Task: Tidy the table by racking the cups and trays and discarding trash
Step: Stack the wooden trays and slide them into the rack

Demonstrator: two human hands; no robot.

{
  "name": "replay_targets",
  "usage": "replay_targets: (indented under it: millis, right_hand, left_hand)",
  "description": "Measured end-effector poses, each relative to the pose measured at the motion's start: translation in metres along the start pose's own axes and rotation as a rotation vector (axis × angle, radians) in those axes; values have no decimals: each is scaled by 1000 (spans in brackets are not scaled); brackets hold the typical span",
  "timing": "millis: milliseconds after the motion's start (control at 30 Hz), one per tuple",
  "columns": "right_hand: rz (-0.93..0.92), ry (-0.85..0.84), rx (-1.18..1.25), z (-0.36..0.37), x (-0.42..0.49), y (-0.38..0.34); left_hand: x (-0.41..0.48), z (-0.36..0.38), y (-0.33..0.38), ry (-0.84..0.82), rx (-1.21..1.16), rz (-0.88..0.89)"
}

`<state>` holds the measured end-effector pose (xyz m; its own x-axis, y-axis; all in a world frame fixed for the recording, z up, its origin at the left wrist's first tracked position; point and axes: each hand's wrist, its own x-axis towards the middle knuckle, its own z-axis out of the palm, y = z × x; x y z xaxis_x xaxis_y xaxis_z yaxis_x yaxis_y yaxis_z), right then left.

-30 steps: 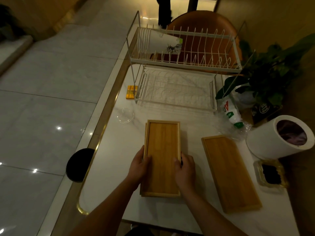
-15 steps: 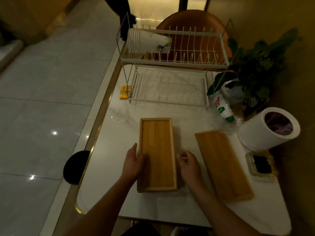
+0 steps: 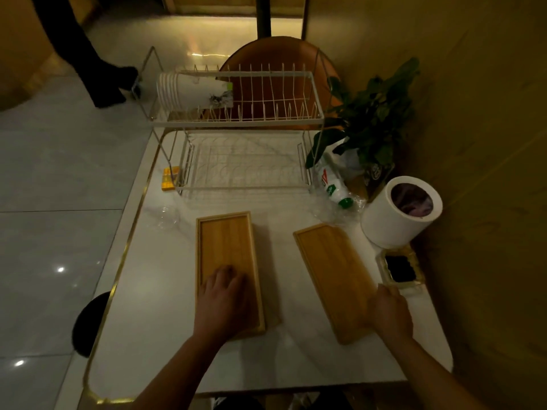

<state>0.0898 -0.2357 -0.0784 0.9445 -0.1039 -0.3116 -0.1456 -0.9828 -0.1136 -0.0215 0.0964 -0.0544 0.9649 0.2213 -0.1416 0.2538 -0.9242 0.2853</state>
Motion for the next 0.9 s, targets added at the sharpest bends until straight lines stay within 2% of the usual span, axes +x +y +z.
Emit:
replay_targets:
  millis: [367,433,567,667,733,800,867,900]
  right_hand:
    - [42,-33,151,0,-2,0]
    - [81,-105,332,-4,-9,0]
    - [206,-283,1062,-19,-32,-11]
    - [252,-392,1451,-33,-49,-26]
    - [281,-465,1555,-40,-59,-37]
    - [290,-496,1602,-45,-69,-48]
    - [220,-428,1576,-52,-81,-60]
    - [156,-336,1499,-56,-87,-67]
  left_hand:
    - [1,-1,-3,-72,5,-30]
    - [2,-2,-3,-71,3,-28]
    - [4,-3,-5,-77,-17,-22]
    - [4,-6,-5,-92,-72,-39]
    - [4,-11,-3,-73,-180,-63]
    - [2,-21,3,-17,-416,-134]
    - [-2,-35,12,94,-615,-191]
    - [-4,-42,17,146,-676,-206]
